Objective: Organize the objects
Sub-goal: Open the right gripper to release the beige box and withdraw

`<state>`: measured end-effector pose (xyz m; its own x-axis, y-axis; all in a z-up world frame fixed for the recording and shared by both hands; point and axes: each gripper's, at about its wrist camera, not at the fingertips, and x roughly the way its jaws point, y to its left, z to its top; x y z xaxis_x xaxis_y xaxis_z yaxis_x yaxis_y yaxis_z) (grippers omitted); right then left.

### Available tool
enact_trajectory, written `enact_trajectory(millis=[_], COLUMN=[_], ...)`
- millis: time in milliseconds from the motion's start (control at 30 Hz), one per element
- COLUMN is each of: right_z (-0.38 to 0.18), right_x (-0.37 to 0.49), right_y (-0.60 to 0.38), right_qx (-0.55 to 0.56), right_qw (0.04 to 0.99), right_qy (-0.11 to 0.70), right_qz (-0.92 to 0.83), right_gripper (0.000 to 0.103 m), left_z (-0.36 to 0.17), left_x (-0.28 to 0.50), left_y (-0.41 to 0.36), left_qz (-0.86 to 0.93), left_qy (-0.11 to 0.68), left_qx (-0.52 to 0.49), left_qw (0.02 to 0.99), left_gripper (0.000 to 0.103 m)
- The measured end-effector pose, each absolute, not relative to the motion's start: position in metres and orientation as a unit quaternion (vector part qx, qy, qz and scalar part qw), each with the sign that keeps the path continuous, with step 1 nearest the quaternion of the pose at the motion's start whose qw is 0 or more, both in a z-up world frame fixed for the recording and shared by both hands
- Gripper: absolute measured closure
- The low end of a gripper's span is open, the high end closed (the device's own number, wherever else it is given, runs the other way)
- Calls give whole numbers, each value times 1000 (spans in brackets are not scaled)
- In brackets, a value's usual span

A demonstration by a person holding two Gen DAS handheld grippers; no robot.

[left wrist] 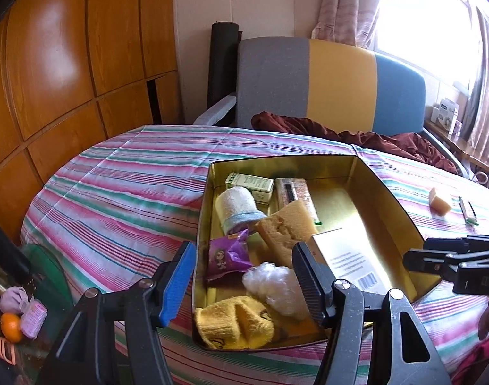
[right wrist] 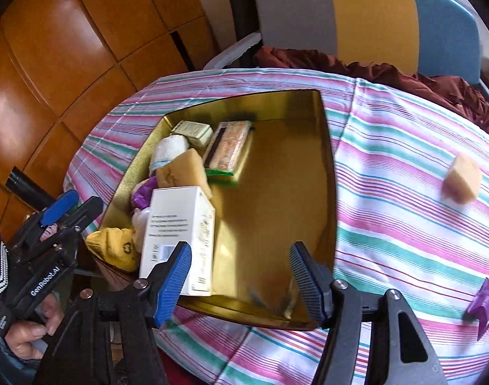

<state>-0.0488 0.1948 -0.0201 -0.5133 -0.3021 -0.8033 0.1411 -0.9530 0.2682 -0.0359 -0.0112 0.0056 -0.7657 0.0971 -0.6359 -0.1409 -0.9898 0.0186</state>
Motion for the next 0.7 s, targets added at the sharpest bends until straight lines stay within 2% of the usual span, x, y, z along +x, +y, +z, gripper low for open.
enact_trajectory(millis=[367, 700], right_z=[-10, 7], right_x=[-38, -25], right_y=[269, 402], right_qx=[457, 437], right_qw=[56, -77], right_qy=[-95, -146], right_qz=[-883, -884], right_gripper=[38, 39], left_z=[10, 20], left_x=[-28, -22], left_y=[13, 56], left_qz=[937, 934], left_qy=[45, 71], left_qx=[-333, -322], left_qw=[90, 140], left_gripper=[40, 40])
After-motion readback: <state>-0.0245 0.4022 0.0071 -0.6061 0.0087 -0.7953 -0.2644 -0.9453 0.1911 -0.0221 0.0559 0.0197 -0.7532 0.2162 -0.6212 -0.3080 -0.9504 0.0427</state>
